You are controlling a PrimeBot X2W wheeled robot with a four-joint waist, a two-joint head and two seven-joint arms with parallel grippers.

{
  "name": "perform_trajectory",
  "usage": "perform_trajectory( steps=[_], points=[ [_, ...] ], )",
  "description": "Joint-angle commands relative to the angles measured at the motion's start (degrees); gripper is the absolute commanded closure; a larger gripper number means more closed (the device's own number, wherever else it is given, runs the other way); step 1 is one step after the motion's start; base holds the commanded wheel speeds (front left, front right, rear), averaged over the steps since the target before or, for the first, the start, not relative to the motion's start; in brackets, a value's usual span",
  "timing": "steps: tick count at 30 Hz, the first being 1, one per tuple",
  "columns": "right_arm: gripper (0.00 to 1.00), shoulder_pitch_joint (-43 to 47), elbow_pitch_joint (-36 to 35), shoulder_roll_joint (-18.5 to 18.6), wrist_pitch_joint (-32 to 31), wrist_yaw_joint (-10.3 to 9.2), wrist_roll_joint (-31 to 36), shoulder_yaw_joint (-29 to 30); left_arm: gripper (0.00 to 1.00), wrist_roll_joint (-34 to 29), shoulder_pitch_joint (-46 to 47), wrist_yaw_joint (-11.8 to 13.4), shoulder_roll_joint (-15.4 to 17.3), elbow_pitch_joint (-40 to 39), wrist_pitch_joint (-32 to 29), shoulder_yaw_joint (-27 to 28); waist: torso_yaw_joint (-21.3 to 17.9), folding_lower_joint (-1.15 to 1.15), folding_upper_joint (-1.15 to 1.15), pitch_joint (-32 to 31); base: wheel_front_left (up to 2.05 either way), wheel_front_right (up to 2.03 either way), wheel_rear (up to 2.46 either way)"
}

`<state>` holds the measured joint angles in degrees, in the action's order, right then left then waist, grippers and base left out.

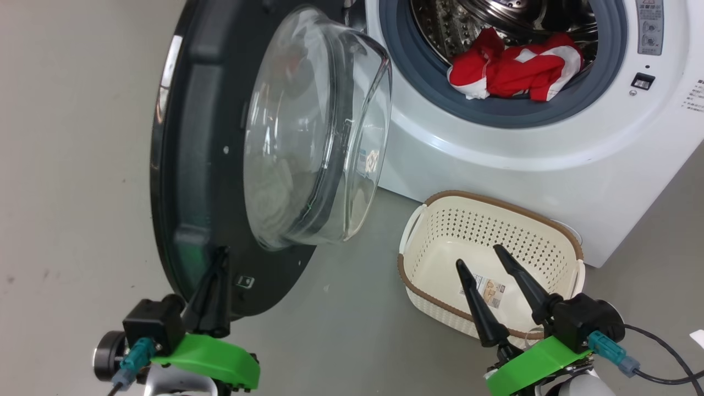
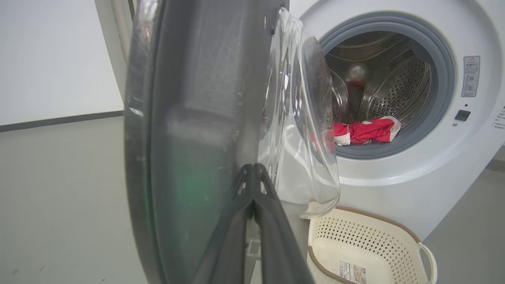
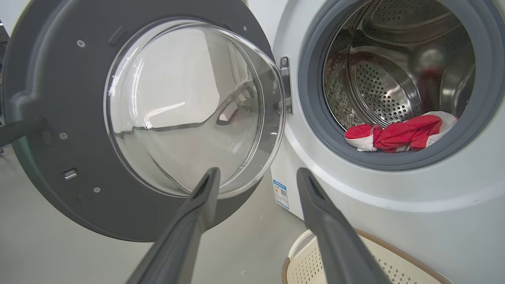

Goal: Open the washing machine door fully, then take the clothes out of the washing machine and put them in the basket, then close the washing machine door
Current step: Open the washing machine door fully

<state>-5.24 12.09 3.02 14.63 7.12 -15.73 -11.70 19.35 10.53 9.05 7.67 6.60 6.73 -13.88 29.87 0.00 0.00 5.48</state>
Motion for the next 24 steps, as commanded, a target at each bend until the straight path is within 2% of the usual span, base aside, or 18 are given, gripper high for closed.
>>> perform_trajectory(
  steps=[1, 24],
  points=[
    [0.0, -1.0, -1.1, -0.1, 0.4, 0.36, 1.2, -1.5, 1.0, 0.4, 2.1, 1.1, 2.0, -0.2, 0.5, 3.2, 0.1, 0.0, 0.0, 0.3, 0.0, 0.0, 0.0],
    [0.0, -1.9, -0.2, -0.1, -0.3, 0.36, 4.7, -3.6, 1.0, 4.9, 10.5, 2.0, 2.9, 10.2, 5.9, 10.0, 0.5, 0.0, 0.0, 4.5, 0.0, 0.0, 0.0]
  ],
)
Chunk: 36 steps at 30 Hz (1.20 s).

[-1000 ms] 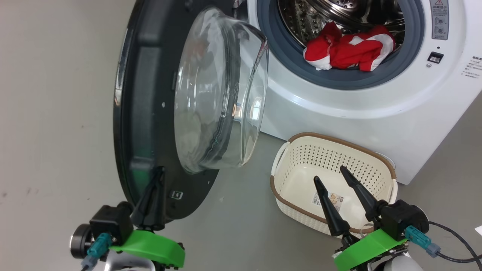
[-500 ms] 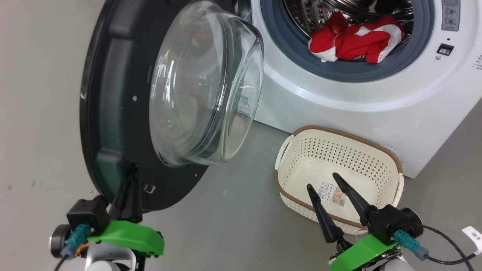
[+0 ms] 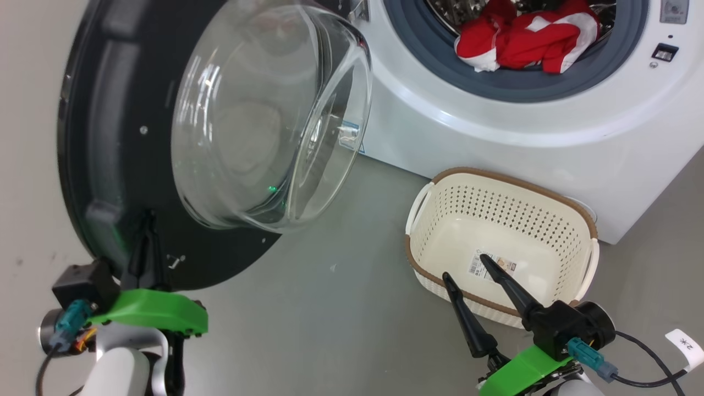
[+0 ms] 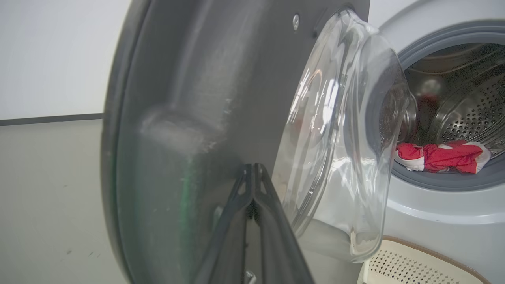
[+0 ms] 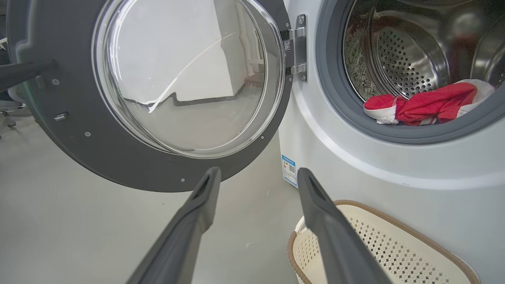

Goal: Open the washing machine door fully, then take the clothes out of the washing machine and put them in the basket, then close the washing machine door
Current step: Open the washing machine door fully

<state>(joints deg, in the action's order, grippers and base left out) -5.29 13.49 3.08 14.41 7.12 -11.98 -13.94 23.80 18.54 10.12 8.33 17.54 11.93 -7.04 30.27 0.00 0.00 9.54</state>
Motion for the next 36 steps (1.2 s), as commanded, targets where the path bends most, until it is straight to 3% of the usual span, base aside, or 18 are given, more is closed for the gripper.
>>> perform_trajectory(
  steps=[1, 19, 36],
  points=[
    [0.0, -1.9, -1.7, -0.2, -0.3, 0.36, 1.2, -1.4, 1.0, 0.6, 2.9, 1.0, 2.3, -0.3, 0.9, 3.4, 0.1, 0.0, 0.0, 0.8, 0.0, 0.0, 0.0],
    [0.0, -3.0, -4.6, -0.2, -4.2, 0.36, 4.8, -1.4, 1.0, 1.6, 11.8, -0.2, 3.5, 10.5, 3.0, 8.6, 0.1, 0.0, 0.0, 4.4, 0.0, 0.0, 0.0],
    [0.0, -2.0, -7.0, -0.2, -6.9, 0.36, 2.3, -0.8, 1.0, -1.8, 17.3, -4.2, 3.2, 19.1, 3.1, 16.7, -0.4, 0.0, 0.0, 5.9, 0.0, 0.0, 0.0]
  ],
)
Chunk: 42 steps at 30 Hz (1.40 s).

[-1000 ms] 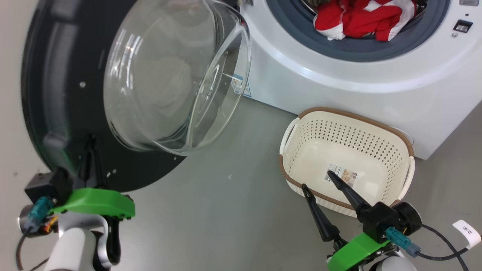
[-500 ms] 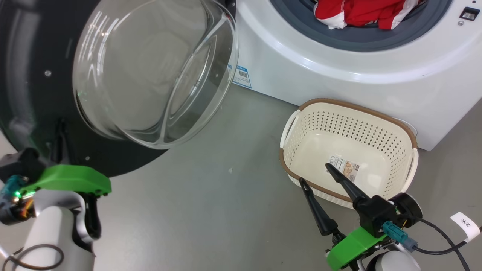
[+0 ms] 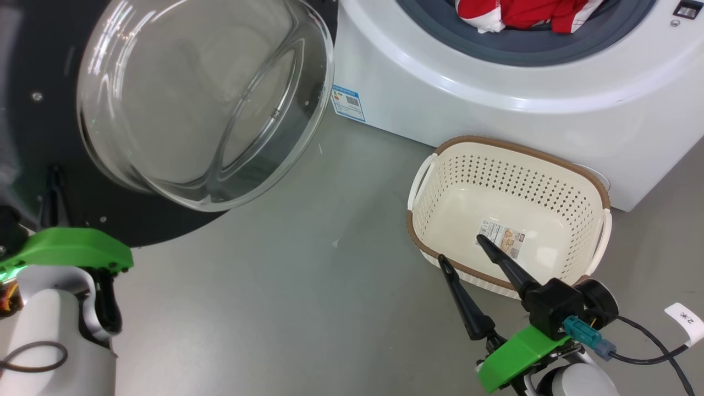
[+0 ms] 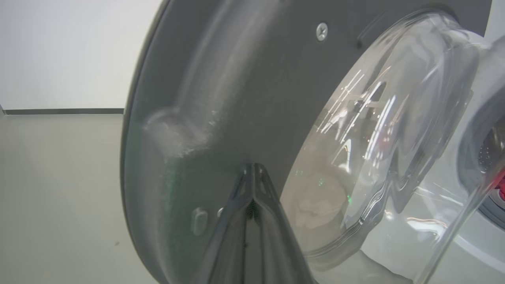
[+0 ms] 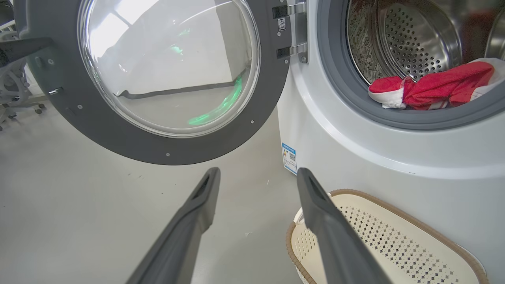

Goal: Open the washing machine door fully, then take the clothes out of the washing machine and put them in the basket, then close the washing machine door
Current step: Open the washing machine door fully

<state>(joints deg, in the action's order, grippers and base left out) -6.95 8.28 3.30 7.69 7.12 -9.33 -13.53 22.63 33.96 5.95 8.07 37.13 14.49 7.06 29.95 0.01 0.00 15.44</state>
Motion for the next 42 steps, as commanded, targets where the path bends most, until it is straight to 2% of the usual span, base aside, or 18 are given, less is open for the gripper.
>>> perform_trajectory(
  steps=[1, 12, 21, 22, 23, 24, 25, 34, 42],
  points=[
    [0.0, -0.4, -1.9, -0.4, -0.3, 0.36, -0.4, -1.2, 1.0, -0.8, 2.2, -0.2, 3.6, 0.2, 0.5, 2.9, -0.1, -0.01, 0.0, 0.1, 0.0, 0.0, 0.0],
    [0.0, -0.1, -2.9, -0.4, -1.2, 0.36, -0.5, -0.8, 1.0, -3.4, 4.2, -1.7, 3.4, 3.8, 0.5, 6.7, -0.6, -0.01, 0.0, 0.0, 0.0, 0.0, 0.0],
    [0.0, -0.2, -1.7, -0.4, 0.1, 0.36, -1.9, -0.6, 1.0, -6.2, 2.0, -3.6, 1.8, 0.0, 0.5, 8.6, -1.2, -0.01, 0.0, -2.0, 0.0, 0.0, 0.0],
    [0.0, -0.2, -1.4, -0.4, 0.4, 0.36, -2.1, -0.5, 0.95, -6.4, 1.5, -3.8, 1.4, -1.1, 0.5, 8.7, -1.3, -0.01, 0.0, -2.3, 0.0, 0.0, 0.0],
    [0.0, -0.2, -1.1, -0.4, 0.8, 0.36, -2.4, -0.4, 0.54, -6.7, 1.0, -3.9, 1.1, -2.5, 0.5, 8.9, -1.5, -0.01, 0.0, -2.6, 0.0, 0.0, 0.0],
    [0.0, -0.2, -0.8, -0.4, 1.1, 0.36, -2.7, -0.4, 0.07, -7.1, 0.5, -4.0, 0.8, -3.9, 0.5, 9.1, -1.7, -0.01, 0.0, -2.8, 0.0, 0.0, 0.0],
    [0.0, -0.3, -0.5, -0.4, 1.5, 0.36, -3.1, -0.4, 0.0, -7.3, -0.1, -4.1, 0.5, -5.4, 0.5, 9.4, -2.0, -0.01, 0.0, -3.1, 0.0, 0.0, 0.0],
    [0.0, -1.1, 2.9, -0.4, 4.8, 0.36, -6.2, 1.2, 0.0, -8.5, -4.9, -5.2, -2.0, -17.4, 0.5, 10.0, -5.8, -0.01, 0.0, -5.6, 0.0, 0.0, 0.0],
    [0.0, -2.7, 5.1, -0.4, 6.7, 0.36, -5.5, 6.8, 0.0, -8.7, -8.1, -7.3, -3.7, -25.4, 0.4, 6.1, -10.3, -0.01, 0.0, -7.1, 0.0, 0.0, 0.0]
  ],
)
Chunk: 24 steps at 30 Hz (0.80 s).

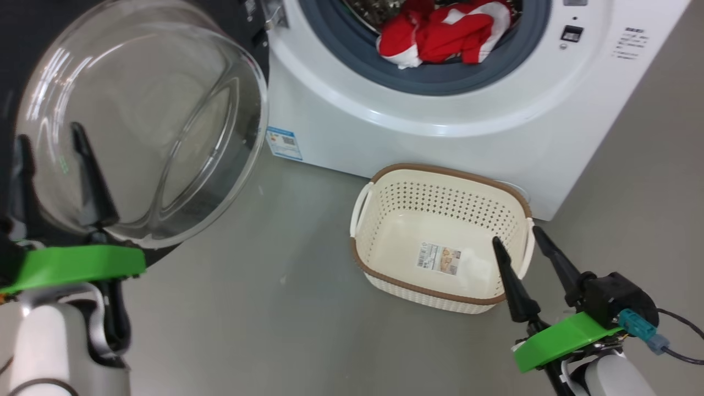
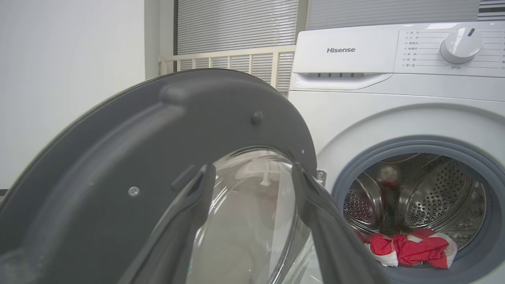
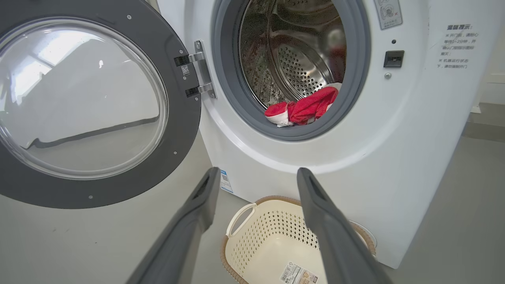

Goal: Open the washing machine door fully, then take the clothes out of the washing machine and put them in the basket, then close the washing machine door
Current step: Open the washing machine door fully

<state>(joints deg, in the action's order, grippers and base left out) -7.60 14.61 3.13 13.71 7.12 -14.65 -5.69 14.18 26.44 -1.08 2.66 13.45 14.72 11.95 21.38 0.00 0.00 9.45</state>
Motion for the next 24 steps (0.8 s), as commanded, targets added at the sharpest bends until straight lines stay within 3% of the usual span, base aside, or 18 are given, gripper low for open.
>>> perform_trajectory(
  steps=[1, 16, 24],
  points=[
    [0.0, -2.2, -1.0, -0.2, 0.8, 0.36, 0.0, -0.3, 0.0, -0.1, -1.0, -0.4, 1.5, -2.3, -0.2, 0.4, -2.4, 0.0, 0.0, -1.3, 0.0, 0.0, 0.0],
    [0.0, -2.4, -3.5, -0.2, 1.3, 0.36, 4.3, 7.7, 0.0, 1.3, -7.8, -4.0, 0.8, -5.9, -2.1, -8.7, -13.2, 0.0, 0.0, -3.6, 0.0, 0.0, 0.0],
    [0.0, 0.8, -5.5, -0.2, 1.3, 0.36, 4.7, 9.2, 0.0, 3.7, -13.2, -5.1, 1.5, -6.1, -1.2, -8.9, -19.6, 0.0, 0.0, -5.8, 0.0, 0.0, 0.0]
  ],
)
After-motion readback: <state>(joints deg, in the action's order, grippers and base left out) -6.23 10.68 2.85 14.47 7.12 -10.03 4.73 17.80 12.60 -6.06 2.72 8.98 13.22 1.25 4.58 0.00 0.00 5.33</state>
